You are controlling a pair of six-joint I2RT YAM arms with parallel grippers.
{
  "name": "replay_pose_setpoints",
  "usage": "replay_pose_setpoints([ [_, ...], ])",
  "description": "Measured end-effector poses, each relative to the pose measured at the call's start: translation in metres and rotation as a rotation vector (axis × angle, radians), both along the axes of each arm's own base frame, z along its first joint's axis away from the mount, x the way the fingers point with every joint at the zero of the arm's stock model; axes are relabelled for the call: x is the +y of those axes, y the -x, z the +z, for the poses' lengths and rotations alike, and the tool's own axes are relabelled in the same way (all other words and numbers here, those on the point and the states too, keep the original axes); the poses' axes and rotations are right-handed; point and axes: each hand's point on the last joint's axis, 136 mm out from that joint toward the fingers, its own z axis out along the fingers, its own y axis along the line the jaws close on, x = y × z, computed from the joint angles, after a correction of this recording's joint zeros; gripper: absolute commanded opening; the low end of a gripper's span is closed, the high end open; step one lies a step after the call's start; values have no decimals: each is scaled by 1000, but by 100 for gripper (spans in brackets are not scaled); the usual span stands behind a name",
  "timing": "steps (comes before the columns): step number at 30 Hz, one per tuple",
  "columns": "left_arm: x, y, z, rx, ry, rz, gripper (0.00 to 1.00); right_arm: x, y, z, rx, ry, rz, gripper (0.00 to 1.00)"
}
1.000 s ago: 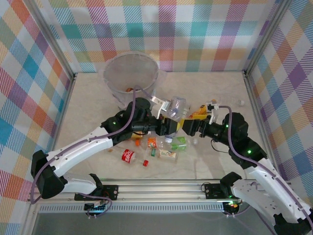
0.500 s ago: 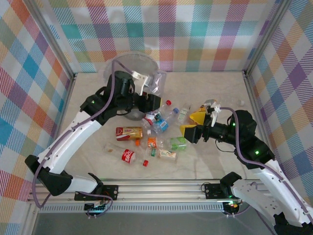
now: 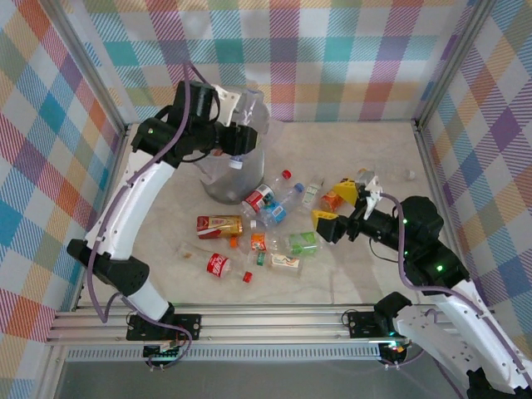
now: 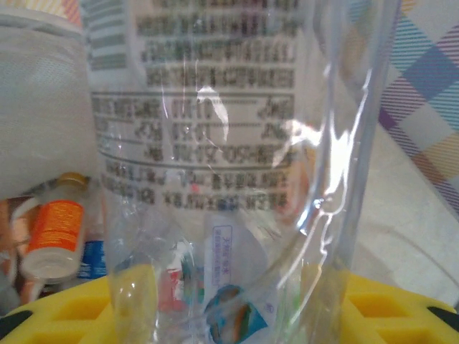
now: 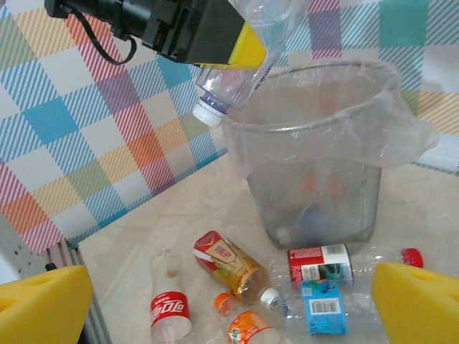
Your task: Put the plastic bottles in the bin
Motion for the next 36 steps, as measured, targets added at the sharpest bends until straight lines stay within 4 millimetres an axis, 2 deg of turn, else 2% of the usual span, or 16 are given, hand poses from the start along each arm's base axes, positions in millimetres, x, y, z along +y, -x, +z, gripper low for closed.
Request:
replay_pose_setpoints([
  [6,12,-29,-7,-22,-63,51,53,-7,3,5,-72,-2,-25,100],
  [13,22,-69,-23,-51,-156,109,53,-10,2,5,-75,-1,-42,100],
  [19,27,-97,-53,-53,-254,130,53,-11,2,3,-64,0,-48,100],
  [26,24,-112,-88,-8,-316,113,53,-11,3,-3,-40,14,-47,100],
  [36,24,-115,-132,116,-324,51,52,-11,4,-10,-14,27,-40,100],
])
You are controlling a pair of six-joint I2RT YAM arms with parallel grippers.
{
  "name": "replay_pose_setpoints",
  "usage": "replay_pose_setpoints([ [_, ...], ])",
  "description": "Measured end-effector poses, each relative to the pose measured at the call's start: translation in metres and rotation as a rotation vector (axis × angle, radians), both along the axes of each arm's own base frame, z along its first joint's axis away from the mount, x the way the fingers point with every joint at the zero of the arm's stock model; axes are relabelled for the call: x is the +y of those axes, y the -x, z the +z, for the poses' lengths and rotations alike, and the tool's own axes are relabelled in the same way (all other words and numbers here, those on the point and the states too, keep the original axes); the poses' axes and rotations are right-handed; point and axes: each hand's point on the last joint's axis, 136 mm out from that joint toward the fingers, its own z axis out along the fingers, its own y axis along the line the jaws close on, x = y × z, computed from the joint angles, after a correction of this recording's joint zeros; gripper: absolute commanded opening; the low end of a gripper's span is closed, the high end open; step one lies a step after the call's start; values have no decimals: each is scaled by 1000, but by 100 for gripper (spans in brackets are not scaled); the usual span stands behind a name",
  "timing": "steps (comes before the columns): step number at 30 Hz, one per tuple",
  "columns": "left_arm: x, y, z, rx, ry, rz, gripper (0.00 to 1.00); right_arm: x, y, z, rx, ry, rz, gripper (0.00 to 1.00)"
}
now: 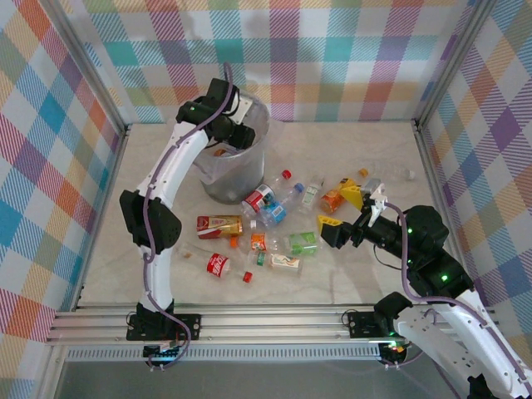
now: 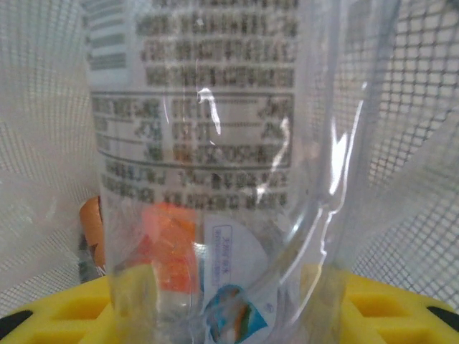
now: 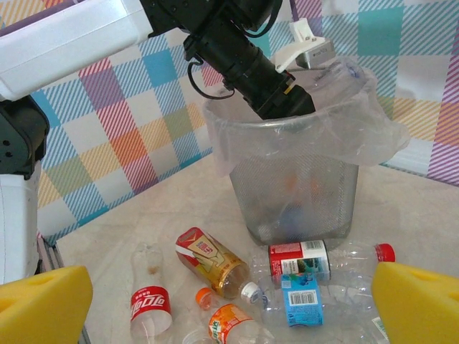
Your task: Put the plastic bottles in the bin
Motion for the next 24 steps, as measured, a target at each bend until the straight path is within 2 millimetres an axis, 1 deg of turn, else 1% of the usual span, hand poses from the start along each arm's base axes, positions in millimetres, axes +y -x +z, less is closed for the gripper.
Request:
replay_pose_setpoints([
  [9,-1,6,-17,61,-8,-30,54,0,1,-5,22,6,-1,100],
  [14,0,7,-31,97,-20,-30,56,-1,2,-4,23,2,-1,100],
  [19,2,12,-48,138,-35,-29,60,-2,2,-4,28,-3,-2,100],
  [24,4,15,-58,164,-44,-27,65,-2,2,-4,31,-6,-2,100],
])
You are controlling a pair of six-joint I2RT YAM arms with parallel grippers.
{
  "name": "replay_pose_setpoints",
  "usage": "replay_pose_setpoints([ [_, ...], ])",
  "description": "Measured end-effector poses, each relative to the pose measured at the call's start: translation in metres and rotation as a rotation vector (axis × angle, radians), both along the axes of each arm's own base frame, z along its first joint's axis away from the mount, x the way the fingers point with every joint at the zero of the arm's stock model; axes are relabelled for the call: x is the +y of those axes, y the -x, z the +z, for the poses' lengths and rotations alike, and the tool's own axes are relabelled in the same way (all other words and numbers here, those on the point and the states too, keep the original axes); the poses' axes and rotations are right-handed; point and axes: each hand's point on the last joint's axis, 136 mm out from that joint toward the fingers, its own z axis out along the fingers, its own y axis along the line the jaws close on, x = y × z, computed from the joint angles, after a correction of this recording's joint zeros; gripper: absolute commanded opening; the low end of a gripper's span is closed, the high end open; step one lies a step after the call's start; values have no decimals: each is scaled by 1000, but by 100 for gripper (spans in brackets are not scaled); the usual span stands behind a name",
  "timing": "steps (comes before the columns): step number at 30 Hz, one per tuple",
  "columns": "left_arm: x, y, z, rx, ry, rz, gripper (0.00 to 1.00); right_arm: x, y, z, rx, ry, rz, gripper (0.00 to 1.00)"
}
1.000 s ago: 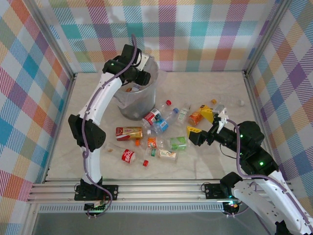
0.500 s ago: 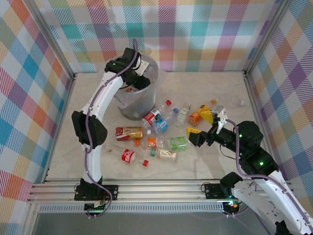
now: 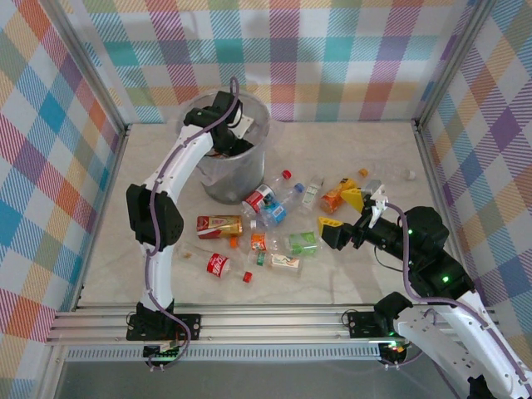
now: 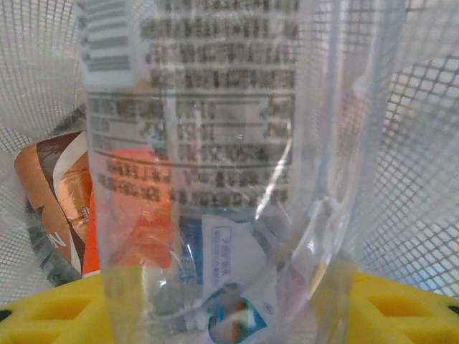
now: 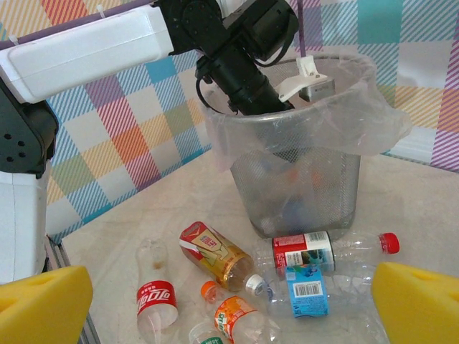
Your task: Put the plastic bottles in the bin
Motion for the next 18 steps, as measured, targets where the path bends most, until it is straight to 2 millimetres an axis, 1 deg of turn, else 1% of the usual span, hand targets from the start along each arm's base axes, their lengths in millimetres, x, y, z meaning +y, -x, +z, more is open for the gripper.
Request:
replay_pose_setpoints([
  [5,3,0,-4,11,-3,8,73,0,0,0,0,0,0,100],
  [13,5,0,-4,19,13,25,75,0,-1,0,9,-5,-7,100],
  [18,6,-1,2,17,44,45,78,-1,-10,-6,39,1,-43,100],
])
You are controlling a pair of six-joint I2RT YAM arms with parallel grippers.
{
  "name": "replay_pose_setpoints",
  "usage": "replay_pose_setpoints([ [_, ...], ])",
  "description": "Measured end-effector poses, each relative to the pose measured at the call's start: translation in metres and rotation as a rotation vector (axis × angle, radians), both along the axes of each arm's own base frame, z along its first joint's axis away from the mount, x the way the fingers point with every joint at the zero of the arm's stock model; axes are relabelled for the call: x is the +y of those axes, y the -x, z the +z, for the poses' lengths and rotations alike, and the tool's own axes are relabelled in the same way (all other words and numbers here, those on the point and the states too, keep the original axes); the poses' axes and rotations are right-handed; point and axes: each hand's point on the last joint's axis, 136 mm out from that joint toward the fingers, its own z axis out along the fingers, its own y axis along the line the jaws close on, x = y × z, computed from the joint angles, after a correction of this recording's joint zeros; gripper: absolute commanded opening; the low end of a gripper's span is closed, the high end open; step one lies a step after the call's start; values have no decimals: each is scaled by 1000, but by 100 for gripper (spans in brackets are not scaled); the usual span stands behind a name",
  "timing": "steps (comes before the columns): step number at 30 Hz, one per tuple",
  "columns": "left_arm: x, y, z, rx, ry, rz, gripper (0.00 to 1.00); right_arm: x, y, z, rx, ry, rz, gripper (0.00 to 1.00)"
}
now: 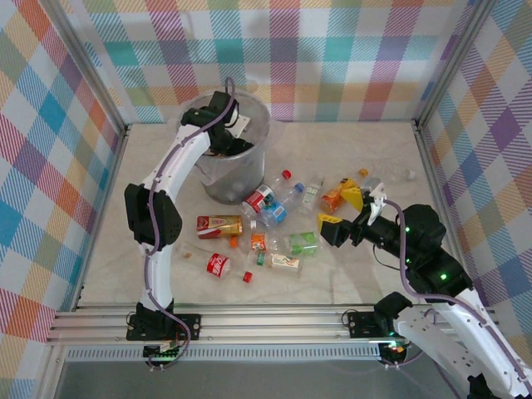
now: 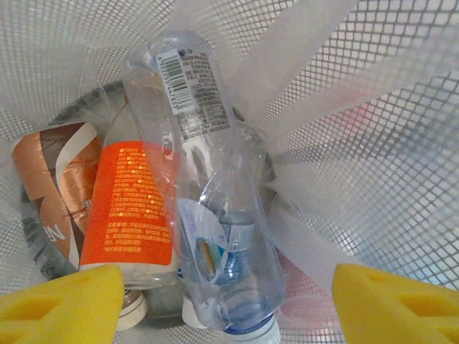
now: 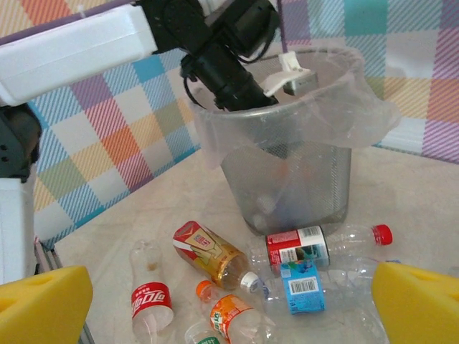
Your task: Put the plastic bottles in the bin
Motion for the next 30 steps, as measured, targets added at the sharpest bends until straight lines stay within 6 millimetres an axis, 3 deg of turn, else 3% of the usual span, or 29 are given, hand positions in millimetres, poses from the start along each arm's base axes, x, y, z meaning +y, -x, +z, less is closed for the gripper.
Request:
replay_pose_setpoints([
  [5,2,4,27,-40,46,21,82,-1,-12,-8,31,17,-44,100],
  [9,5,12,67,-120,100,34,87,-5,-24,-16,55,36,-103,100],
  [14,6,28,111,-207,178,45,100,-11,-36,-22,79,46,-175,100],
  [19,8,49,143,-280,257,47,100,-16,-47,-29,121,62,-238,100],
  [24,-1,73,162,-304,370,0,100,-18,-60,-36,154,91,-290,100],
  [30,-20,118,160,-265,525,-111,100,-29,-81,-49,232,154,-396,100],
])
